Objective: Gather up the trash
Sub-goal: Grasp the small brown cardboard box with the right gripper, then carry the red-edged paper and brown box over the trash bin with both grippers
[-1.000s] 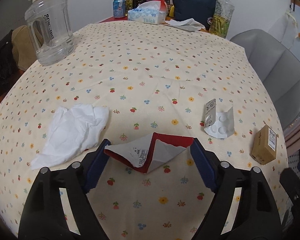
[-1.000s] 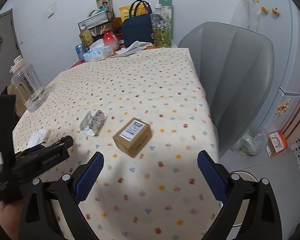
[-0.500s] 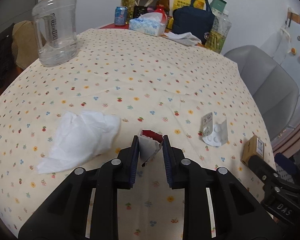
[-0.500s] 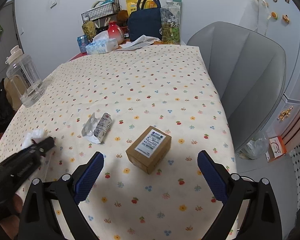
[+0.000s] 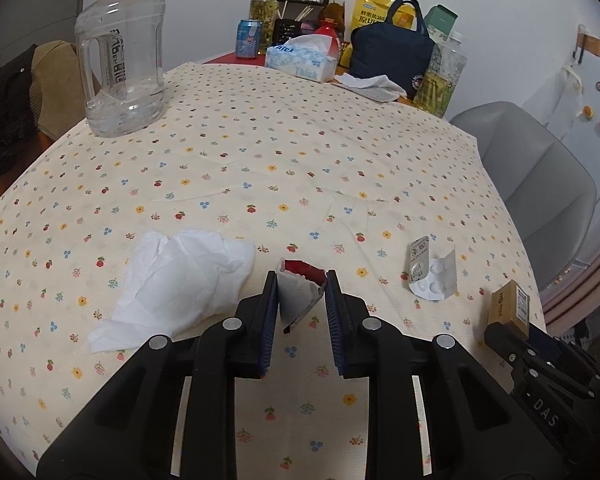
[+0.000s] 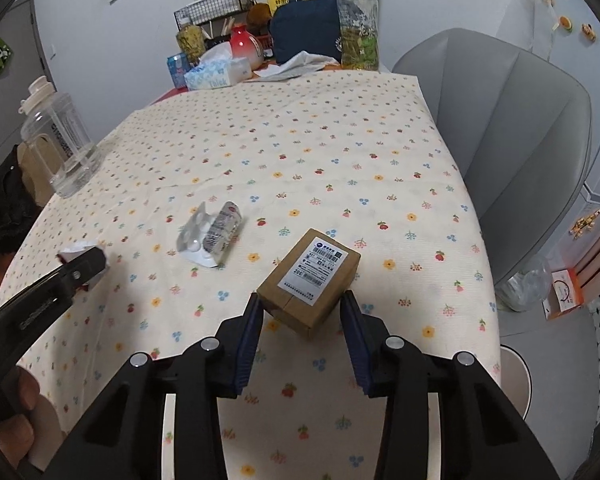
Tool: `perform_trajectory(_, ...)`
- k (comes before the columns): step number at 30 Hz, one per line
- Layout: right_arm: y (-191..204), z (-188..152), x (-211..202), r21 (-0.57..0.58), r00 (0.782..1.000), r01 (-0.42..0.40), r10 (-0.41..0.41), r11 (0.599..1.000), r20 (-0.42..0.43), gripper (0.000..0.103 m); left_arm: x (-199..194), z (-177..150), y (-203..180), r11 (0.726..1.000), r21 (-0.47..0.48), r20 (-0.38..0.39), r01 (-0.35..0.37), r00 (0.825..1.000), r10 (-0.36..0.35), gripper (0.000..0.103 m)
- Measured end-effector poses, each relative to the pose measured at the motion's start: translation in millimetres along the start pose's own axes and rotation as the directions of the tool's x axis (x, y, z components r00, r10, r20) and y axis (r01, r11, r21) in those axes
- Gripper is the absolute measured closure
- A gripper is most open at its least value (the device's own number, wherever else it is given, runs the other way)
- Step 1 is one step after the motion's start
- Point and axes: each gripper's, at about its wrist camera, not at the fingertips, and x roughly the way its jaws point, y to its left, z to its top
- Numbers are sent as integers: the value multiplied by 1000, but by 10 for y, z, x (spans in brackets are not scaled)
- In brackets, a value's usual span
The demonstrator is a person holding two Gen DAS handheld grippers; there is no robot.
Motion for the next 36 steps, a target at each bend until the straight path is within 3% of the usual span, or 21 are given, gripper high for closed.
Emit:
perform_trajectory(21,-345,-165,-744,51,993,28,-34,998,117,66,-281,-85,-709,988,130,36,78,996,-83,80)
perform_trajectory(36,-1065,-290,-1069,167,980,86,-114,982,164,66,-418,-215,-1525,953,266,33,142,987,-156,80)
